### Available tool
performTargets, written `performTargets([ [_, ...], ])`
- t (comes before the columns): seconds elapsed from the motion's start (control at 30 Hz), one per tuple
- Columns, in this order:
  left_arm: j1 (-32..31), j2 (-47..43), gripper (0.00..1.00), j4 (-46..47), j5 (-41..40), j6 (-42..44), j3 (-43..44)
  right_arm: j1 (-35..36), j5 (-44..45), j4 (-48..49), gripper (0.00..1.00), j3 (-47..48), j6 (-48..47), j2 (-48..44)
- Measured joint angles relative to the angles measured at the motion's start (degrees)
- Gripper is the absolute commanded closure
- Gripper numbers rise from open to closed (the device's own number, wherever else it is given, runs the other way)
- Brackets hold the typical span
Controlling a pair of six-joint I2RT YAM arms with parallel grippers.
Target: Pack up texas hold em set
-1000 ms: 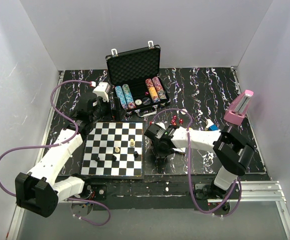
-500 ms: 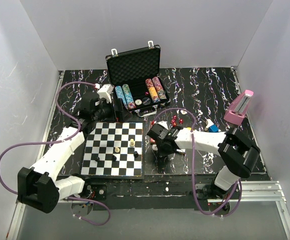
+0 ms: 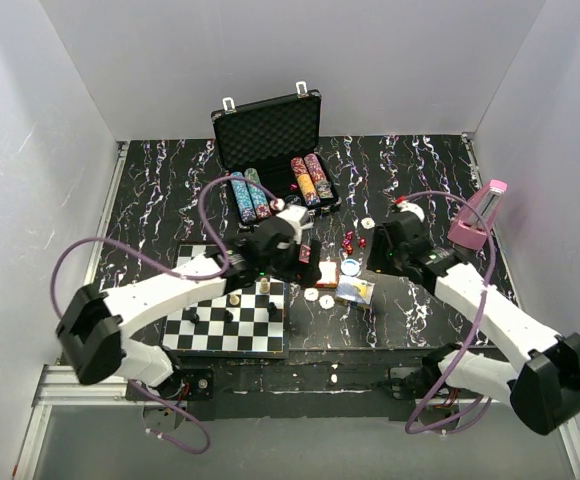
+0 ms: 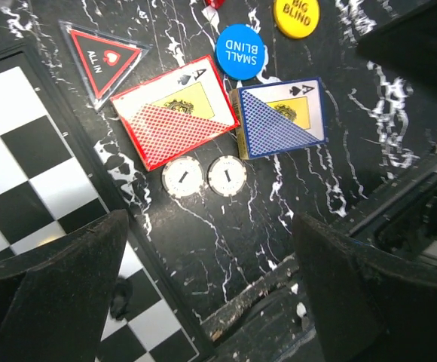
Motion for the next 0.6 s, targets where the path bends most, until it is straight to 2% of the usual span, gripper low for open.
performTargets([
  [0.1, -4.13, 6.8, 0.22, -0.31, -4.85, -0.2, 3.43, -3.32, -0.42, -0.04, 0.4, -1.38, -0.55, -4.07],
  [0.27, -7.85, 17.35, 0.29, -2.91, -10.21, 0.26, 8.55, -3.85, -2.36, 1.29, 0.4, -3.15, -0.52, -8.44],
  [0.4, -8.94, 21.11, 0.39, -5.09, -12.35, 0.7, 9.62, -3.96, -3.93, 2.1, 0.4, -5.6, 0.04, -10.32],
  [0.6, -9.33, 24.61, 0.41, -6.51, -12.57, 0.55, 10.36, -4.13, -5.18, 2.62, 0.4, -8.41, 0.79, -11.82],
])
